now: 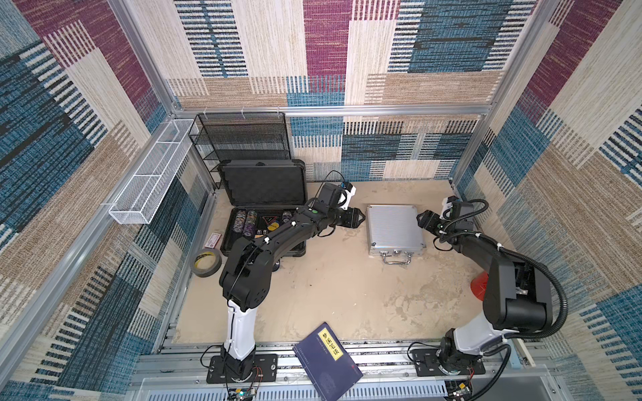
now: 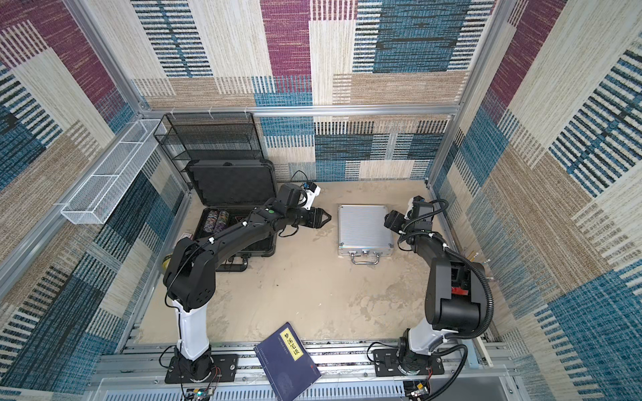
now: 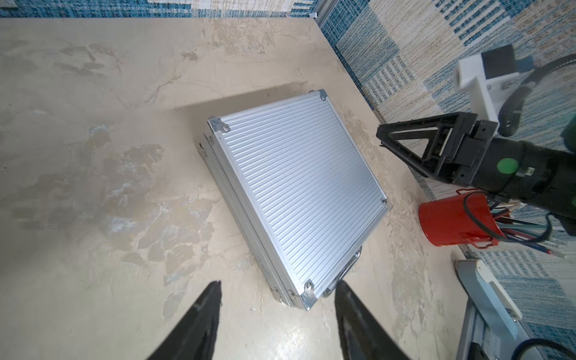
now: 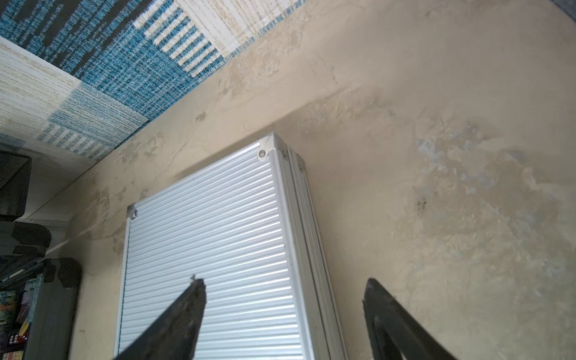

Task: Open the poker set cases
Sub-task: Move the poker set case to the center of the board.

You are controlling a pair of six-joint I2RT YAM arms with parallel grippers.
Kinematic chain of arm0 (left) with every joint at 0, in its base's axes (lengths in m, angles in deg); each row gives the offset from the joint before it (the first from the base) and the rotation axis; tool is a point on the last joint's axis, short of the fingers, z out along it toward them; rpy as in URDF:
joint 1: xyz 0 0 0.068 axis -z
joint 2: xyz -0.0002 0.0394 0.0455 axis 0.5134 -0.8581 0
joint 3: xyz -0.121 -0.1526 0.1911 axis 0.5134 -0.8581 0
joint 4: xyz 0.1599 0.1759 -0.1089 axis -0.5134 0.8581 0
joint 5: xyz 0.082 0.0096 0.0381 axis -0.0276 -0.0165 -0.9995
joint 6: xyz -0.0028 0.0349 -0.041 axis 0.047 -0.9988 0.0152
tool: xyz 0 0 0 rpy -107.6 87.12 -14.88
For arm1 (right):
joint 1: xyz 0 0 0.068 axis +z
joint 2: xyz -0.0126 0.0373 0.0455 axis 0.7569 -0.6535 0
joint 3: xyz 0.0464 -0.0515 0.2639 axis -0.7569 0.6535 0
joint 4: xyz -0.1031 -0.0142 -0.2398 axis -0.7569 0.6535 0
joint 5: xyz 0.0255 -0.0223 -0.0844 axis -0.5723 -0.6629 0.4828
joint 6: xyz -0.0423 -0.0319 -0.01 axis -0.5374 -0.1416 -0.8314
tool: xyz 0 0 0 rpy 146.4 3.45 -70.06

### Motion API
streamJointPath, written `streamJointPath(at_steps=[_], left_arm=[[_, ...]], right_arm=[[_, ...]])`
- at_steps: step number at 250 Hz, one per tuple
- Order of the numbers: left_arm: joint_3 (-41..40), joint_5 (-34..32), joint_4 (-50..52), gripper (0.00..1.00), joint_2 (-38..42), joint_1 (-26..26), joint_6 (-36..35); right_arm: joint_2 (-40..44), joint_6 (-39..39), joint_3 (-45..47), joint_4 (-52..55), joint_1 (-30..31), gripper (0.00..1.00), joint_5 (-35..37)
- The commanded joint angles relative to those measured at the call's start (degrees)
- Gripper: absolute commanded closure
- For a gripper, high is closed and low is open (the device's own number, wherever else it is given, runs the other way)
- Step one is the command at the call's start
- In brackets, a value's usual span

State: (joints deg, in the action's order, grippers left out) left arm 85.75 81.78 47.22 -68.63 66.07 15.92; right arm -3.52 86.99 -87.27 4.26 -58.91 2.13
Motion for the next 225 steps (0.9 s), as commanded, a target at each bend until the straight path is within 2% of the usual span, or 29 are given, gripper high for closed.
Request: streamJointPath(at_steps=[1, 109, 199, 225], left_arm=[[1.8, 2.7, -1.4, 0.39, -2.6, 0.5, 4.0], [6.9, 4.1, -2.8, 0.39, -11.4, 2.2, 7.0], [5.9, 3.7, -4.0, 0.4, -14.1, 2.2, 8.1], [4.3, 3.2, -4.1, 0.4, -13.1, 2.0, 7.9]], right_arm=[[-0.3, -1.1, 0.7, -5.3, 0.0, 0.2, -3.3], [-6.2, -2.8, 0.8, -6.5, 0.0, 0.21, -8.6], [-11.0, -6.0, -1.6, -6.7, 0.4, 0.27, -17.4], [-11.7, -7.5, -2.8, -5.5, 2.2, 0.28, -17.5]])
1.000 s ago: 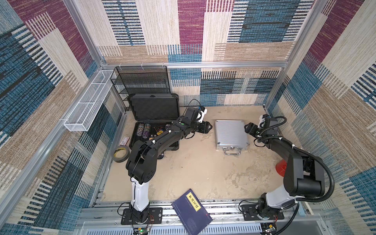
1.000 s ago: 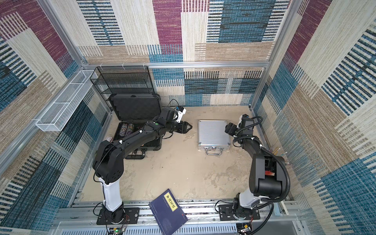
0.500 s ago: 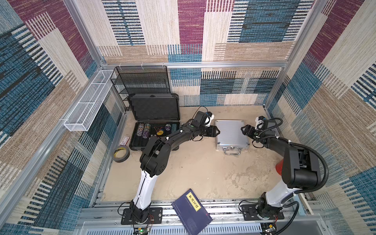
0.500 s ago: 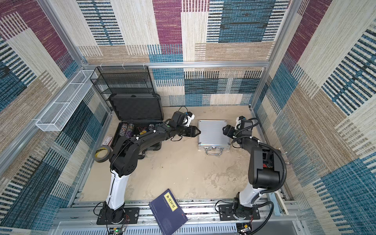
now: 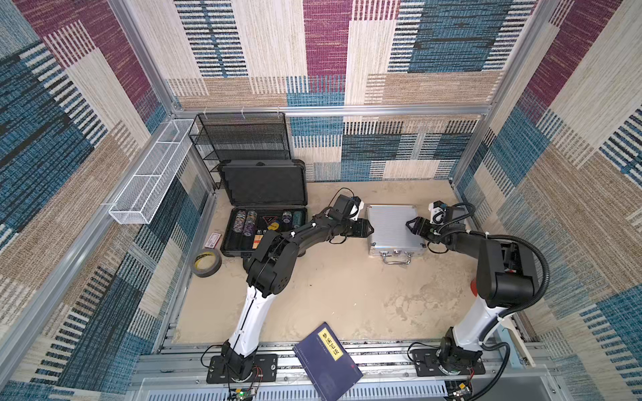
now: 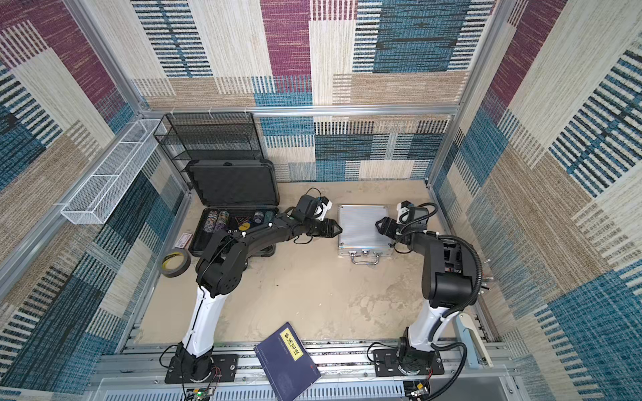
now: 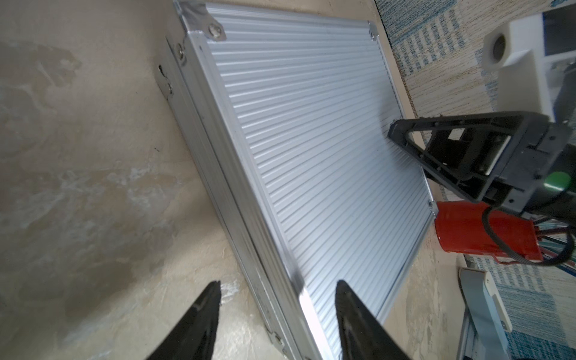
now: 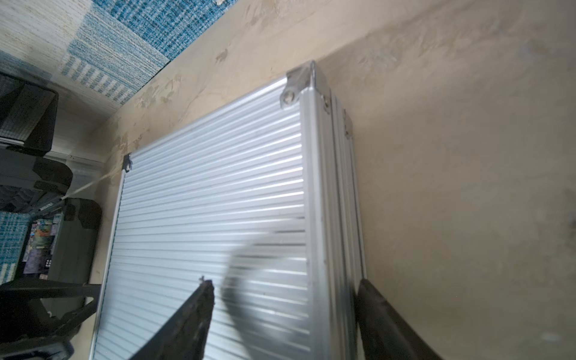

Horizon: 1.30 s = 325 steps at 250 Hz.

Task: Open the poker set cases
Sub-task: Move the poker set case to the center of the board.

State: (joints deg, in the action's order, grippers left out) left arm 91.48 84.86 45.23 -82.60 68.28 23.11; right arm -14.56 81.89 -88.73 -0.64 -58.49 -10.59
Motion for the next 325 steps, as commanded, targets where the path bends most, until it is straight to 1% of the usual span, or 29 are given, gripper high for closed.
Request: streamJointPath(at_steps=[1, 28, 85, 109, 142, 180, 220, 233, 249, 284, 298, 325], left_arm=[[-1.5, 0.1, -2.2, 0.4, 0.9, -0.2, 0.7], [-4.5, 0.0, -3.2, 0.4, 2.3, -0.9, 0.8], [-12.4, -0.1, -6.7, 0.41, 5.9, -2.9, 2.4], [-14.9, -0.3, -7.1, 0.41, 7.5, -3.6, 2.2], [-18.2, -0.9, -8.3, 0.42, 9.1, -4.8, 1.7], [-19.3, -0.6, -9.2, 0.42, 9.3, -6.6, 1.4], [-18.2, -0.8, -9.3, 0.43, 8.8, -7.3, 0.1], [-17.5, -0.6, -9.2, 0.43, 8.7, -7.5, 0.0], [-17.2, -0.4, -9.2, 0.43, 8.8, -7.5, -0.1], [-18.7, -1.6, -8.4, 0.43, 11.6, -7.8, -1.7], [-19.8, -2.5, -7.1, 0.43, 13.6, -8.2, -3.9], [-19.8, -5.8, -1.9, 0.41, 18.4, -8.9, -9.7]], right_arm=[[-0.7, -2.5, -1.3, -0.5, 1.8, 0.28, -4.8], [-1.8, -2.7, -2.1, -0.2, 4.3, 0.29, -4.7], [-4.2, 1.1, -1.5, -4.3, 8.4, 0.3, -5.4], [-5.0, 3.1, -1.4, -6.0, 9.8, 0.31, -6.4], [-5.6, 8.5, 0.0, -9.3, 11.6, 0.32, -5.4], [-3.2, 13.9, 4.9, -13.9, 12.3, 0.32, -4.2], [1.0, 16.5, 7.8, -14.4, 13.4, 0.33, -3.2], [2.1, 16.6, 8.2, -13.7, 13.5, 0.33, -2.5], [3.1, 15.7, 8.1, -11.8, 13.5, 0.31, 0.0], [5.4, 12.7, 6.0, -5.5, 13.5, 0.26, 5.4], [6.6, 10.8, 5.0, -2.4, 13.1, 0.24, 7.8], [9.9, 7.6, 3.7, 3.4, 11.6, 0.24, 11.5]])
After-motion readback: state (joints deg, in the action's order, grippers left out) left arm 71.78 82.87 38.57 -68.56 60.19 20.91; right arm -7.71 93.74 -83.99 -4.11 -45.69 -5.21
